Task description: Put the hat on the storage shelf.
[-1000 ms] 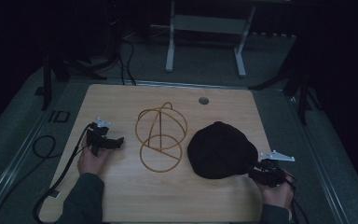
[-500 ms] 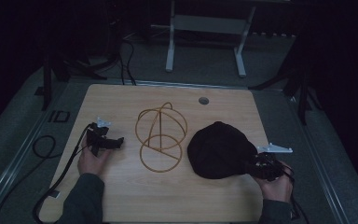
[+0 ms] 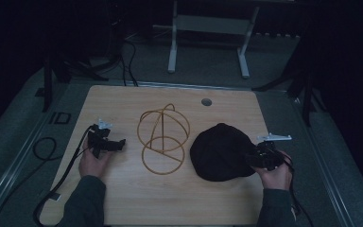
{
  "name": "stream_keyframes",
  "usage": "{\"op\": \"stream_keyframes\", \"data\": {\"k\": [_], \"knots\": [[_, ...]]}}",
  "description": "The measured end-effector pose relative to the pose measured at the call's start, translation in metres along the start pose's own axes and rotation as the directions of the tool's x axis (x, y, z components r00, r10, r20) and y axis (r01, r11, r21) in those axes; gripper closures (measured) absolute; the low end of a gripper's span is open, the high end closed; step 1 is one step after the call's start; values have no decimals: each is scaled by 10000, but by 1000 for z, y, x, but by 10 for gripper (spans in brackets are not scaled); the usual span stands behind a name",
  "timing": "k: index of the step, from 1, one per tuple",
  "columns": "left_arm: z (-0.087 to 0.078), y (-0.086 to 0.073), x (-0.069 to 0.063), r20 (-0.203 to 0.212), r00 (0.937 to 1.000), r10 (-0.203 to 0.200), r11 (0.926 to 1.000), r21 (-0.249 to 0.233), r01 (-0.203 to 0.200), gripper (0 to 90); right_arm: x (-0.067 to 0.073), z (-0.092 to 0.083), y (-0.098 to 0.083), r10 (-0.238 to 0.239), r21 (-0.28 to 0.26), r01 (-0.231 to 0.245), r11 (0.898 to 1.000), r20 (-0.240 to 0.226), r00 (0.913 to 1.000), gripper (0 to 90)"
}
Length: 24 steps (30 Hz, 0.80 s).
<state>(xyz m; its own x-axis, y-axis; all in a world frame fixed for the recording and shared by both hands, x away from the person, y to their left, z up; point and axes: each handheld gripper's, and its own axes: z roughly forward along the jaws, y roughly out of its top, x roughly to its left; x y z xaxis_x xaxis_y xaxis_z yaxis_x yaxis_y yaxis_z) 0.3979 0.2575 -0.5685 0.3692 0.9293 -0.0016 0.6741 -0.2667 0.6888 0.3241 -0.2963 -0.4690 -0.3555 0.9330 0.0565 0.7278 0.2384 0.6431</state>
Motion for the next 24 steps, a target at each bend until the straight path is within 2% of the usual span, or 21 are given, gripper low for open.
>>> {"op": "stream_keyframes", "data": {"k": [9, 15, 24], "knots": [[0, 0, 0, 0, 10000, -17, 10000, -18, 17, 23, -6, 15, 12, -205, 979, 176, 9950, 286, 9994, 341], [0, 0, 0, 1, 10000, -20, 10000, -20, 20, 24, -11, 26, 21, -60, 1434, -2, 9897, 424, 9991, 330], [0, 0, 0, -1, 10000, -23, 10000, -20, 23, 23, -19, 43, 28, 162, 1968, -214, 9802, 282, 9995, 297]]}}
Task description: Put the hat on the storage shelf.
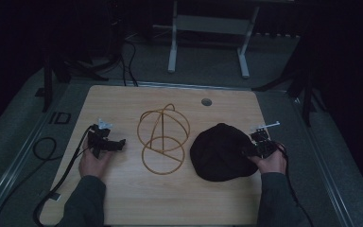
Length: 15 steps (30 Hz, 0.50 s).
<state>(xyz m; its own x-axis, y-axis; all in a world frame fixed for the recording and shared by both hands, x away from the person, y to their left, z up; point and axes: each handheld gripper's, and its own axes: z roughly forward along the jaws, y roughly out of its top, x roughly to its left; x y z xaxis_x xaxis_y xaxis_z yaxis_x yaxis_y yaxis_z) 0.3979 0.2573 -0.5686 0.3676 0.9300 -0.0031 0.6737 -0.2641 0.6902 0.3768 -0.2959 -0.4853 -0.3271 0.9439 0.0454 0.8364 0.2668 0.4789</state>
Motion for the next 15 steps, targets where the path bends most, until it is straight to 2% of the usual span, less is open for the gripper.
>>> {"op": "stream_keyframes", "data": {"k": [5, 8, 12, 15], "knots": [[0, 0, 0, 3, 10000, 1, 10000, 21, -1, 24, -3, 8, 5, 195, 150, -194, 9997, -44, 9998, 295], [0, 0, 0, 2, 10000, 3, 10000, 19, -3, 23, -4, 15, 6, 383, 415, -382, 9984, 1, 9993, 312], [0, 0, 0, 4, 10000, 2, 10000, 20, -2, 24, -5, 18, 7, 509, 439, -517, 9977, 180, 9985, 366], [0, 0, 0, 2, 10000, 0, 10000, 20, 0, 23, -5, 17, 9, 540, 568, -565, 9968, 442, 9976, 460]]}}
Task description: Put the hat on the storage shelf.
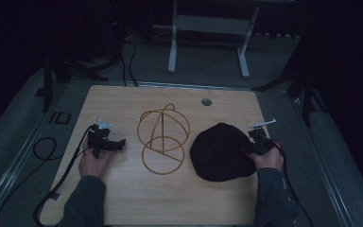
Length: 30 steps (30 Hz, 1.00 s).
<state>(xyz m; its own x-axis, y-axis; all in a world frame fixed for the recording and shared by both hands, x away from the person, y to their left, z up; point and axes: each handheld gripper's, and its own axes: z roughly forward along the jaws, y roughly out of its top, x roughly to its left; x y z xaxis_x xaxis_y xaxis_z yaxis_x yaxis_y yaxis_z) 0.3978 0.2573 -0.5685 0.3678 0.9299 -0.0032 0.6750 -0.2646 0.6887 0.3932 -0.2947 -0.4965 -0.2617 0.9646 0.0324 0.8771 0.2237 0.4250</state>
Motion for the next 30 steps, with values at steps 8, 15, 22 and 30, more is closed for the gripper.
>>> {"op": "stream_keyframes", "data": {"k": [8, 15, 22, 30], "knots": [[0, 0, 0, 1, 10000, 1, 10000, 2, -1, 23, 4, 2, 2, -196, 3, 197, 9998, 920, 9956, 648], [0, 0, 0, 2, 10000, 1, 10000, 0, -1, 24, 3, -1, 7, -441, 162, 430, 9989, 808, 9958, 744], [0, 0, 0, -5, 10000, 3, 10000, -3, -3, 24, -4, 0, 17, -401, 378, 380, 9986, 576, 9975, 768], [0, 0, 0, -5, 10000, 6, 10000, 0, -6, 24, -13, 0, 23, -364, 554, 367, 9978, -72, 9993, 778]]}}
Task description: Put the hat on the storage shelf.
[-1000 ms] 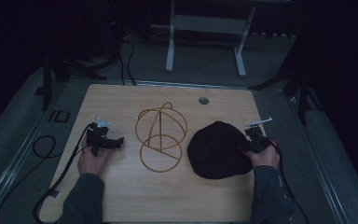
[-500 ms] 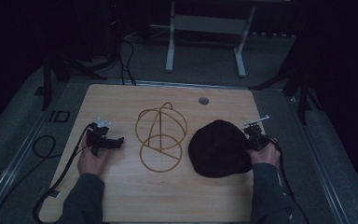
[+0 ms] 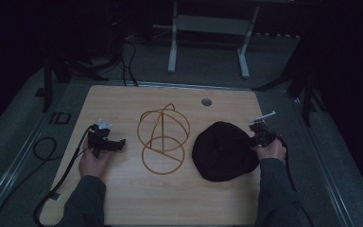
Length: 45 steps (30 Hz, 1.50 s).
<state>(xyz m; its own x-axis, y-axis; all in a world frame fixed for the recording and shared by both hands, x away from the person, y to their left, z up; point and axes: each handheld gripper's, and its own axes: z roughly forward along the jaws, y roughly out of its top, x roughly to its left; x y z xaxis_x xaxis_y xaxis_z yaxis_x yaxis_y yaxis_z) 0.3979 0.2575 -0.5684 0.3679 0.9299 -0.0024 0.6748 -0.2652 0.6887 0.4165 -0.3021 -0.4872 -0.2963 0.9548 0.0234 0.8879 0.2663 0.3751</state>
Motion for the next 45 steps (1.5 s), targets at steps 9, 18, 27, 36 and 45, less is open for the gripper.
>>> {"op": "stream_keyframes", "data": {"k": [9, 18, 27, 36, 45], "knots": [[0, 0, 0, 0, 10000, -8, 10000, -5, 8, 25, -5, -3, 7, -218, 349, 240, 9991, -617, 9979, 779], [0, 0, 0, -2, 10000, -3, 10000, -7, 3, 25, -4, -10, 18, -508, 439, 541, 9976, -717, 9961, 779], [0, 0, 0, -2, 10000, -7, 10000, -6, 7, 25, 3, -26, 35, -986, 478, 1034, 9935, -931, 9908, 778], [0, 0, 0, -3, 10000, -1, 10000, -2, 1, 25, 7, -43, 53, -1406, 572, 1492, 9872, -1327, 9811, 778], [0, 0, 0, -5, 10000, -7, 10000, -9, 7, 25, 12, -61, 69, -1711, 622, 1817, 9814, -1461, 9744, 778]]}}
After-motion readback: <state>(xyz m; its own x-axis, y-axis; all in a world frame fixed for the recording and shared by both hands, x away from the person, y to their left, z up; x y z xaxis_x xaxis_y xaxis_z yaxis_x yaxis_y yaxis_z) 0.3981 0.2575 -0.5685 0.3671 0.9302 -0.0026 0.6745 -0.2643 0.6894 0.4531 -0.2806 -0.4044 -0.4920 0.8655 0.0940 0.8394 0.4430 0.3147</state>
